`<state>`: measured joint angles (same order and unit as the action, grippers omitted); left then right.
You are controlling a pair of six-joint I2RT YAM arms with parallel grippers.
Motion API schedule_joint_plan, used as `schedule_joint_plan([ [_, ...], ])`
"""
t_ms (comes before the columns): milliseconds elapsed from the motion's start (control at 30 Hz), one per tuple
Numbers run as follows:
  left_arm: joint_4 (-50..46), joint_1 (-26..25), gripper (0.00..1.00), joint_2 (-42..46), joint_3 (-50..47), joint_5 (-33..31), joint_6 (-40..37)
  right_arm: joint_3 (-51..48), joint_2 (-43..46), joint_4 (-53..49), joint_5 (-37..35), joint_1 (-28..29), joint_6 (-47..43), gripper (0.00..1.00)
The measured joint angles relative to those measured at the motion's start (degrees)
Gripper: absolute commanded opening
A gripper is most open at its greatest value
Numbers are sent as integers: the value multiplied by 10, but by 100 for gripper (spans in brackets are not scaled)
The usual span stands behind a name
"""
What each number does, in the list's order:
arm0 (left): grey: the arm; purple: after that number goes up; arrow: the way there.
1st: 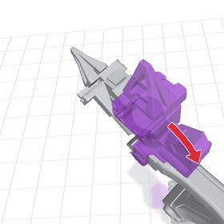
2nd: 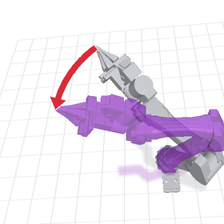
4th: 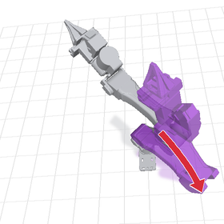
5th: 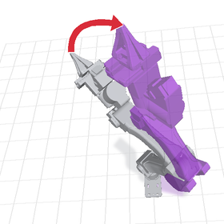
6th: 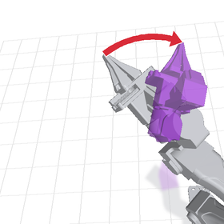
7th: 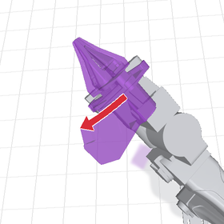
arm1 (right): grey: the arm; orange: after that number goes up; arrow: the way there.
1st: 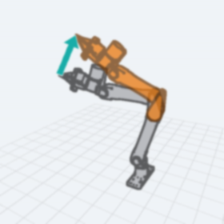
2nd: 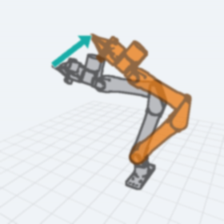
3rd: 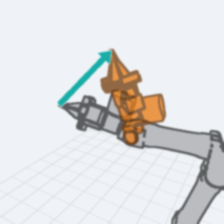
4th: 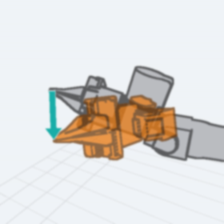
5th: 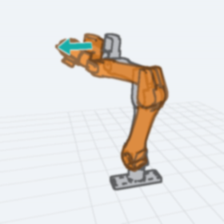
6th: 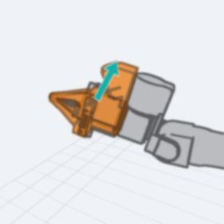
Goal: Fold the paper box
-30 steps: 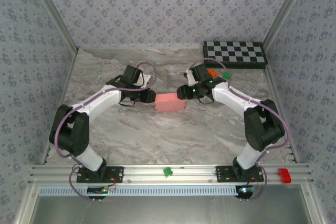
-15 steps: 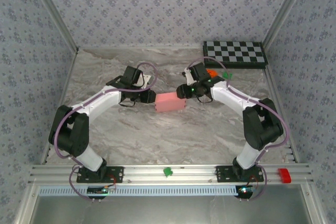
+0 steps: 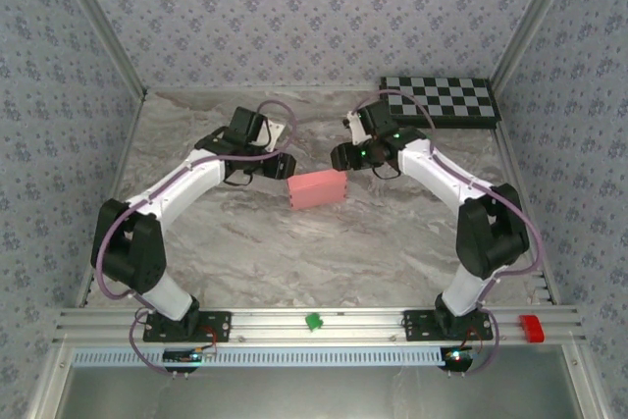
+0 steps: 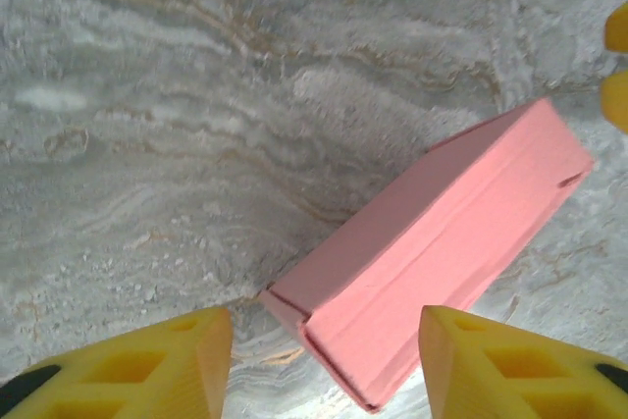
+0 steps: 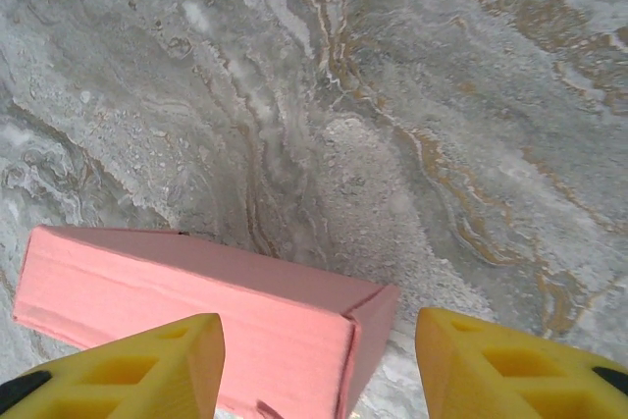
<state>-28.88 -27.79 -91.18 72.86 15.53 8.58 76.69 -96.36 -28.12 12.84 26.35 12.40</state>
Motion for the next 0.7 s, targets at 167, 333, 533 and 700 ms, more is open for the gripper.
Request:
schedule_joint_plan([
  [167, -31, -27, 75, -13, 51, -6, -76, -62, 71, 6, 0, -28, 2, 56],
  [333, -59, -55, 82, -46, 90, -5, -165, -158, 144, 14, 2, -61, 9, 57],
  [533, -133, -79, 84, -122, 174, -6, -269, -243, 205, 13, 2, -80, 20, 57],
  [700, -165, -106, 83, -159, 186, -28, -334, -284, 251, 11, 2, -96, 27, 57],
])
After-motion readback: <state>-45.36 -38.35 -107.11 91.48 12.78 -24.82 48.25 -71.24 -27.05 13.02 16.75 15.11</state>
